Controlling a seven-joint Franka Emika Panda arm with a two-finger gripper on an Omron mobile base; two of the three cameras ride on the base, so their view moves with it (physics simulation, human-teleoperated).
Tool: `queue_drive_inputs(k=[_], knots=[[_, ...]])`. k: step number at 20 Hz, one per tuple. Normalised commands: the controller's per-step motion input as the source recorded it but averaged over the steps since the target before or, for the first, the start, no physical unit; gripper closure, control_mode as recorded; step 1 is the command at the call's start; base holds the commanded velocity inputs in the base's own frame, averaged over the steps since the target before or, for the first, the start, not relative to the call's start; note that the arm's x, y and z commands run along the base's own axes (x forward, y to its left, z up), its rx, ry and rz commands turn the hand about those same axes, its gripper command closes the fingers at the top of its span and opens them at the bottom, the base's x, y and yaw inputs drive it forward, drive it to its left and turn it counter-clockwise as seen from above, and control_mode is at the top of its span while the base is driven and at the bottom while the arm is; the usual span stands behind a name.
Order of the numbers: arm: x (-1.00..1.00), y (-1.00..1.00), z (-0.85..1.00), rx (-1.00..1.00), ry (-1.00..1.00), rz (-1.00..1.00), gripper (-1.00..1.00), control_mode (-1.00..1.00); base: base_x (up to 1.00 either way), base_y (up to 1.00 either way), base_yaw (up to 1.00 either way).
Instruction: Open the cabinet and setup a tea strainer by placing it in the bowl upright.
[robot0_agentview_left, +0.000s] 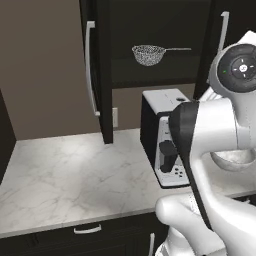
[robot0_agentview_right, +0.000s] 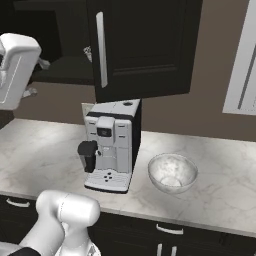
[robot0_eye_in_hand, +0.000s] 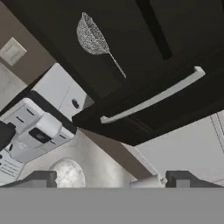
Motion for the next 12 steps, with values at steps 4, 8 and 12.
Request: queue_drive_inputs(k=[4,8,12], knots=[[0.40,0.18,-0.02,-0.22,0.12,0.00,-1.00,-1.00,0.00,0.00,0.00],[0.48,0.00,-0.09,-0.15,0.08,0.06,-1.00,-1.00,0.00,0.00,0.00],[0.31,0.01,-0.07,-0.13,0.03,0.11,-1.00,-1.00,0.00,0.00,0.00]])
